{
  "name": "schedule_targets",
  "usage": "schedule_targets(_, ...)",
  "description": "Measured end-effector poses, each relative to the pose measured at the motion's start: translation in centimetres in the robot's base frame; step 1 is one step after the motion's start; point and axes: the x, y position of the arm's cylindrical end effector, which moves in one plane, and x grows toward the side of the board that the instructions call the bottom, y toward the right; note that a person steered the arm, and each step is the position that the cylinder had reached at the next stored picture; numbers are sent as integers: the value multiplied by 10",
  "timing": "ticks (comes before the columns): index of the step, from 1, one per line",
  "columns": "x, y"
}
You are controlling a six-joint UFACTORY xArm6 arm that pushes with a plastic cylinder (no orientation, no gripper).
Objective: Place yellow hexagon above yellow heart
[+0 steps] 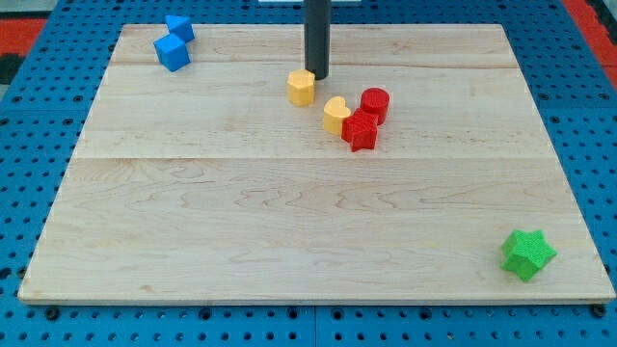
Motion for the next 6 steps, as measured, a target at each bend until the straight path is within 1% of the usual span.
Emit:
schedule_targets(1,-1,-6)
schedule_targets(2,-69,-29)
schedule_targets(3,-63,-69)
schedule_targets(4,-38,-101)
schedule_targets(5,12,-98)
schedule_targets(6,56,-31)
